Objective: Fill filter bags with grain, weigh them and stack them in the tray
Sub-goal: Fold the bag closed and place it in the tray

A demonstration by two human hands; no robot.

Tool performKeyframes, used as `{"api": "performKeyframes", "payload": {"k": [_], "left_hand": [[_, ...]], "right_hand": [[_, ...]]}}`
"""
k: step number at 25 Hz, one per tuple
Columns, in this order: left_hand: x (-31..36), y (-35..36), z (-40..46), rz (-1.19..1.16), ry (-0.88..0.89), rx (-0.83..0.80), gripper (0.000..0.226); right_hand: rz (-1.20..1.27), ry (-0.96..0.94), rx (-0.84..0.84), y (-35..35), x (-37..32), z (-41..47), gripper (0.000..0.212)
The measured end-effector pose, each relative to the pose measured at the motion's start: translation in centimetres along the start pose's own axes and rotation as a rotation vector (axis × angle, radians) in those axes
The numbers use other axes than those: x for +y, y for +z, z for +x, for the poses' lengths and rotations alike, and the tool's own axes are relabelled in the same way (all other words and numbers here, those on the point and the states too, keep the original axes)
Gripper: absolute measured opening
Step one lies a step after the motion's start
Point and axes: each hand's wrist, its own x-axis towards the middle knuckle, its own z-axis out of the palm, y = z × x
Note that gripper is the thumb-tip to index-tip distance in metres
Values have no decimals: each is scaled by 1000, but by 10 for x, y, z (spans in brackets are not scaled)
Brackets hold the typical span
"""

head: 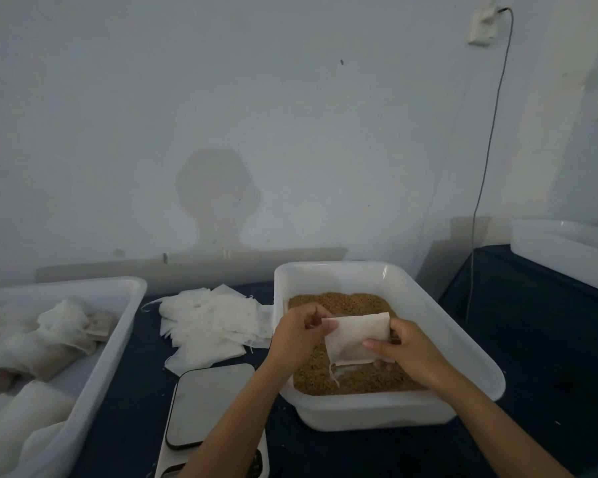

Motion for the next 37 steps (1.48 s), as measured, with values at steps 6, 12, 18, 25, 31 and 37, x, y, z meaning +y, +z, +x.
{"api": "performKeyframes", "payload": {"k": [6, 12, 18, 25, 31, 37], "left_hand": [[-1, 0, -1, 17, -32, -4, 14], [8, 3, 3, -47, -18, -14, 10], [27, -4, 3, -474, -103, -68, 36], [40, 0, 5, -423, 39, 20, 12], [52, -17, -3, -294, 139, 279, 24], [51, -75, -27, -268, 210, 393, 27]], "right_hand": [[-32, -12, -24, -4, -5, -1, 26], [318, 187, -64, -4, -6, -4, 34], [1088, 426, -73, 1, -13, 1, 45], [1544, 313, -51, 41, -33, -1, 35], [1613, 148, -154, 81, -57, -3, 32], [1391, 28, -188, 106, -73, -1, 35]]}}
